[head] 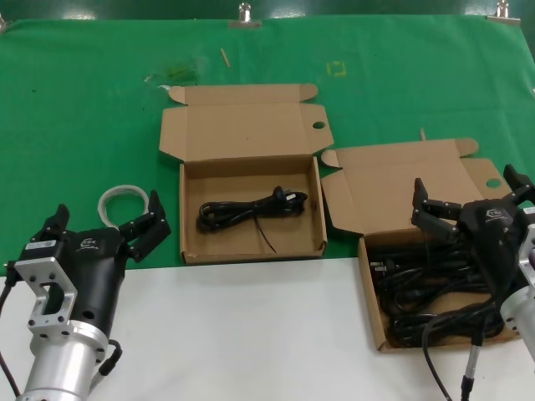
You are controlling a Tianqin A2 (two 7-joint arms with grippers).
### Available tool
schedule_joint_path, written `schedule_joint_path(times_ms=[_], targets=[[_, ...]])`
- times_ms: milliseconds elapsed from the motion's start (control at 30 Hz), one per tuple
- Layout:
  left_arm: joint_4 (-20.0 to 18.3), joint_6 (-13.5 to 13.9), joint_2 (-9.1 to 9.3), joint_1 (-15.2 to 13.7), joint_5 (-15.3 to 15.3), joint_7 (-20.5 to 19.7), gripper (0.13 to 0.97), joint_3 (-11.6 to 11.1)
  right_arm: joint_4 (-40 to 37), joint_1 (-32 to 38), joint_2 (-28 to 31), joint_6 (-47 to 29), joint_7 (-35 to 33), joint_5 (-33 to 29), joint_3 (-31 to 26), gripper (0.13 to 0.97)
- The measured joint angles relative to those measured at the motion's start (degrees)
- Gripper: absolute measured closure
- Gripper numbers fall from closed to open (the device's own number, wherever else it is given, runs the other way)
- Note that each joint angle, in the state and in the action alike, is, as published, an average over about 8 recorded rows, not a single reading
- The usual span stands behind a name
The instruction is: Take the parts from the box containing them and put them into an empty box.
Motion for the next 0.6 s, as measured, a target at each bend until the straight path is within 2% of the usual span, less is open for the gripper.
schedule_joint_path(times_ms=[600], targets=[[0.0, 0.0, 0.00, 0.0, 0.0, 0.0, 0.132, 0.0, 0.0, 0.0, 0.0, 0.0, 0.0, 0.0, 0.0, 0.129]])
